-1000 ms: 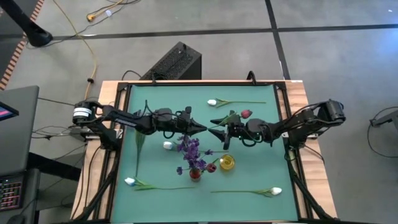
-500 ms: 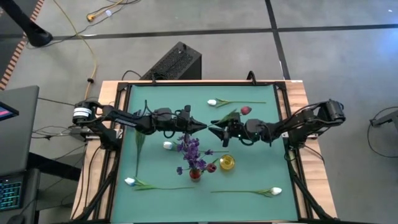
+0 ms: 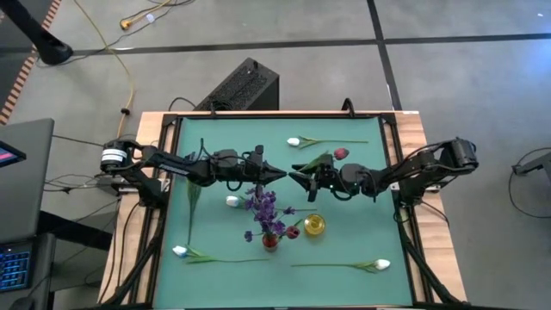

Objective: Sort flowers into vase by color
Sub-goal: Put the red flower into the red flower vase

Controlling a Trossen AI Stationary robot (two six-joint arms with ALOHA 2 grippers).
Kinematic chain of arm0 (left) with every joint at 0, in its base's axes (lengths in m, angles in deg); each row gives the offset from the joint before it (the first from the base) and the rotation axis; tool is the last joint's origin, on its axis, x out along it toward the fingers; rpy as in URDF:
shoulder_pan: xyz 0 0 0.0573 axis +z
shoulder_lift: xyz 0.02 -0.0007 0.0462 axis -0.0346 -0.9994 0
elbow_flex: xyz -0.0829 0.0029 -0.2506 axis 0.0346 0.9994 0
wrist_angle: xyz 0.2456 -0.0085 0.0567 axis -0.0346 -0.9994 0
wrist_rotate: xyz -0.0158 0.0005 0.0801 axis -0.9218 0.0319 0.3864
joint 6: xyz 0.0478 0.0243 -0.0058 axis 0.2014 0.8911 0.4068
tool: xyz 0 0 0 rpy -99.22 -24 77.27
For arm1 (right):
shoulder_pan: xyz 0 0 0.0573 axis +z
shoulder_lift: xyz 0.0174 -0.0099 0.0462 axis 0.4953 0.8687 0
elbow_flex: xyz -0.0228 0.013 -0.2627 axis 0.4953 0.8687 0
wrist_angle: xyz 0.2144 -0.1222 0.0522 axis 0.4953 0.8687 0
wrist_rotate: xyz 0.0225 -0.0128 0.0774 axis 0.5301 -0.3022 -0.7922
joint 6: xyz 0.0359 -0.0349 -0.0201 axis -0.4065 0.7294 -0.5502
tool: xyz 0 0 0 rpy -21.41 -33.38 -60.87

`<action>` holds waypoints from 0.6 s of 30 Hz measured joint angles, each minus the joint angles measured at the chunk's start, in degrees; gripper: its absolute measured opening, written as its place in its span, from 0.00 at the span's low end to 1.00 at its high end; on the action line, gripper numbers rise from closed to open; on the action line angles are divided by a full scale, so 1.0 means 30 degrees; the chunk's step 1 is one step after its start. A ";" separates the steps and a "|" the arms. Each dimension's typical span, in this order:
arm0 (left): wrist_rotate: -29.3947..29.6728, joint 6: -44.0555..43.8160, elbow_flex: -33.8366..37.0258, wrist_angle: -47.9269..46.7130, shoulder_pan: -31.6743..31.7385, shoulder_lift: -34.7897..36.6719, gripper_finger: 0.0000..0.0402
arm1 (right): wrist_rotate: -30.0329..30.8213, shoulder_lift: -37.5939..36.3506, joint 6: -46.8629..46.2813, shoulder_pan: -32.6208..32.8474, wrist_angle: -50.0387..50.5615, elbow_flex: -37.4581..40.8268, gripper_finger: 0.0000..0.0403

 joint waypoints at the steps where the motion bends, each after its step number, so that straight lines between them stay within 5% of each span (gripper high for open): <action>1: 0.0034 0.0000 0.0000 -0.0012 0.0000 0.0000 0.00 | -0.0003 0.0000 0.0009 0.0000 0.0000 0.0000 0.47; 12: 0.0240 0.0007 0.0000 -0.0298 0.0000 0.0000 0.00 | -0.0044 0.0000 0.0455 0.0104 -0.0153 0.0000 0.09; 18: 0.0711 0.0202 0.0000 -0.0596 -0.0015 0.0000 0.06 | -0.0023 -0.0018 0.1414 0.0430 -0.0442 0.0000 0.06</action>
